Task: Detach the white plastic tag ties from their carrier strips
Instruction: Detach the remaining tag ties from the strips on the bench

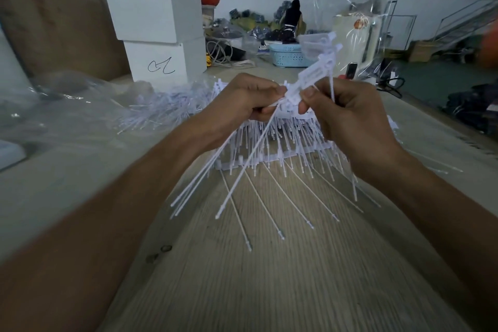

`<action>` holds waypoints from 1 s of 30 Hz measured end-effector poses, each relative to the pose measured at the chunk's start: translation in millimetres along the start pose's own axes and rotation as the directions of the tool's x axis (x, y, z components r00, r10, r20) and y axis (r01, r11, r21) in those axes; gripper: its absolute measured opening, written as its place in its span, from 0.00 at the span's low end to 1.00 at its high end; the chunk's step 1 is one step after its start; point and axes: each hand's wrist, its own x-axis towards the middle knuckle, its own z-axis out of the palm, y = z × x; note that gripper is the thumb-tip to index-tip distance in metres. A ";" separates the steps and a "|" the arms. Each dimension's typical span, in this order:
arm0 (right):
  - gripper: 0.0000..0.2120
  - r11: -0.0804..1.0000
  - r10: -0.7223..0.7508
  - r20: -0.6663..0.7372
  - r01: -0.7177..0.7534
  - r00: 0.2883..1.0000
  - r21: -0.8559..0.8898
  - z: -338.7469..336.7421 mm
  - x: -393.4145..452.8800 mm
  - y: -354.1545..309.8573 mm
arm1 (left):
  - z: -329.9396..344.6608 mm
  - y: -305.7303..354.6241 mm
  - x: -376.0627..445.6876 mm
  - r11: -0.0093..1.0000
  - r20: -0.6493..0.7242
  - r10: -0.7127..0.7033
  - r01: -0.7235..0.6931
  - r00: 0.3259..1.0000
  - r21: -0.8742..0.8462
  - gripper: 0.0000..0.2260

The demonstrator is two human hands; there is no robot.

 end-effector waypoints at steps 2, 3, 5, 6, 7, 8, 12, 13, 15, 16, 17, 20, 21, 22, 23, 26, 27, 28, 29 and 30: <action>0.15 0.994 0.064 0.018 -0.065 0.998 0.090 -0.3 0.5 -0.8 | -0.9 2.2 1.0 1.000 0.025 0.009 -0.010 1.000 0.030 0.15; 0.15 0.982 0.109 0.032 -0.113 0.994 0.153 -0.4 0.9 -0.7 | -1.4 2.9 1.5 0.999 0.040 0.012 -0.014 0.999 0.047 0.16; 0.16 0.939 0.199 0.084 -0.215 0.976 0.268 -0.7 2.7 0.0 | -2.0 4.5 1.0 0.995 0.066 0.014 -0.020 0.998 0.099 0.18; 0.15 0.913 0.239 0.118 -0.265 0.964 0.309 -1.2 3.6 0.7 | -2.2 5.3 0.4 0.991 0.078 0.012 -0.022 0.997 0.131 0.19; 0.15 0.893 0.269 0.156 -0.306 0.951 0.330 -2.2 4.4 1.5 | -2.8 6.4 -0.4 0.986 0.086 0.012 -0.026 0.996 0.163 0.19; 0.15 0.884 0.285 0.198 -0.337 0.938 0.325 -4.5 5.4 2.7 | -3.5 6.9 -1.4 0.980 0.096 0.011 -0.030 0.995 0.195 0.19; 0.14 0.910 0.337 0.418 -0.405 0.843 0.083 -20.8 7.3 7.8 | -7.9 3.3 -4.1 0.911 0.150 -0.019 -0.045 0.988 0.411 0.20; 0.14 0.913 0.351 0.437 -0.407 0.828 0.037 -25.1 7.5 8.9 | -7.5 1.6 -4.8 0.876 0.161 -0.038 -0.045 0.986 0.481 0.21; 0.14 0.909 0.370 0.411 -0.416 0.833 0.025 -32.0 8.2 10.6 | -6.0 -3.5 -5.4 0.825 0.160 -0.059 -0.042 0.985 0.563 0.22; 0.14 0.905 0.371 0.386 -0.422 0.845 0.053 -34.1 8.2 11.2 | -4.9 -6.5 -5.1 0.821 0.140 -0.053 -0.037 0.989 0.569 0.22; 0.14 0.901 0.366 0.366 -0.424 0.856 0.089 -35.5 7.7 11.4 | -3.6 -9.1 -4.2 0.826 0.104 -0.040 -0.026 0.994 0.563 0.22; 0.14 0.899 0.351 0.331 -0.414 0.876 0.141 -32.2 4.4 11.0 | -1.9 -13.5 -2.8 0.872 0.008 -0.026 0.019 1.000 0.490 0.21; 0.14 0.902 0.351 0.321 -0.410 0.880 0.138 -29.6 3.4 10.7 | -2.1 -14.5 -3.1 0.890 0.006 -0.036 0.030 0.999 0.456 0.19; 0.14 0.902 0.357 0.306 -0.411 0.883 0.134 -27.0 2.7 10.6 | -2.1 -15.2 -3.6 0.902 0.012 -0.049 0.039 0.999 0.430 0.17; 0.15 0.898 0.371 0.286 -0.420 0.883 0.131 -24.2 2.5 11.1 | -1.5 -15.3 -4.0 0.907 0.019 -0.061 0.048 0.998 0.418 0.14; 0.14 0.873 0.431 0.195 -0.462 0.881 0.155 -14.4 1.8 12.6 | -1.0 -13.9 -5.4 0.917 0.038 -0.052 0.033 0.998 0.398 0.10; 0.13 0.861 0.451 0.169 -0.477 0.877 0.177 -10.6 1.0 13.3 | -0.1 -13.0 -6.0 0.920 0.042 -0.038 0.018 0.998 0.391 0.10; 0.13 0.845 0.471 0.157 -0.495 0.868 0.201 -7.2 0.1 13.9 | 1.0 -11.9 -7.1 0.921 0.046 -0.018 -0.001 0.999 0.389 0.10; 0.13 0.826 0.490 0.161 -0.515 0.857 0.229 -4.1 -0.8 14.2 | 1.7 -10.2 -7.8 0.921 0.047 0.006 -0.024 0.999 0.389 0.09; 0.14 0.806 0.504 0.174 -0.533 0.846 0.256 -1.7 -1.8 14.0 | 2.4 -8.5 -8.7 0.922 0.044 0.030 -0.045 0.999 0.384 0.08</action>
